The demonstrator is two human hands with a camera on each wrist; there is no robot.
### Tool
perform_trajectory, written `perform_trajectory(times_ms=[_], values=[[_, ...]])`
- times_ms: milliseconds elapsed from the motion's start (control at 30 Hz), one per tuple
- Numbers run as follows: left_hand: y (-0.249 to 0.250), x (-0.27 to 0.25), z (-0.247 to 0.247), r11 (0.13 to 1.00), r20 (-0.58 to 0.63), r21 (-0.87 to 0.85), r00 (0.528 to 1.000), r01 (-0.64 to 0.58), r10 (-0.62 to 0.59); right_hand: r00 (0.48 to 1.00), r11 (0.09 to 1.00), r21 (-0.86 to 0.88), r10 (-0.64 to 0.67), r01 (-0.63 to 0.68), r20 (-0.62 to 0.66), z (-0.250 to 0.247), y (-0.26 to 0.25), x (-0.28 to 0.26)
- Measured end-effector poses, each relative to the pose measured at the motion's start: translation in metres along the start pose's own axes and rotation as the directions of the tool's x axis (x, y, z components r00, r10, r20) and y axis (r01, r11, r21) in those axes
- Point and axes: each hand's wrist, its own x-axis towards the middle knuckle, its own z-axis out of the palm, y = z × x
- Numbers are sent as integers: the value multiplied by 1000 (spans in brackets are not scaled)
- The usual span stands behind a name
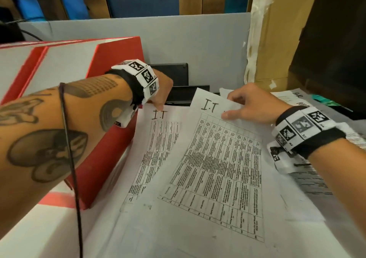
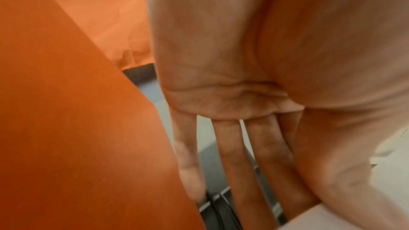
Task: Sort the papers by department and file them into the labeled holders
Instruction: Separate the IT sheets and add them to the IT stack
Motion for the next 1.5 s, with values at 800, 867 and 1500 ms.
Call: perform_trajectory(times_ms=[800, 867, 1500], values=[[6, 17, 46, 996, 148, 88, 988, 30, -43, 997, 991, 132, -45, 36, 66, -21, -17, 10], [4, 17, 42, 994, 117, 88, 991, 60, -70, 998, 994, 104, -31, 24, 63, -26, -19, 11], [13, -38, 20, 473, -411, -841, 879, -262, -244, 988, 994, 3, -107, 107, 110, -1, -28, 23]])
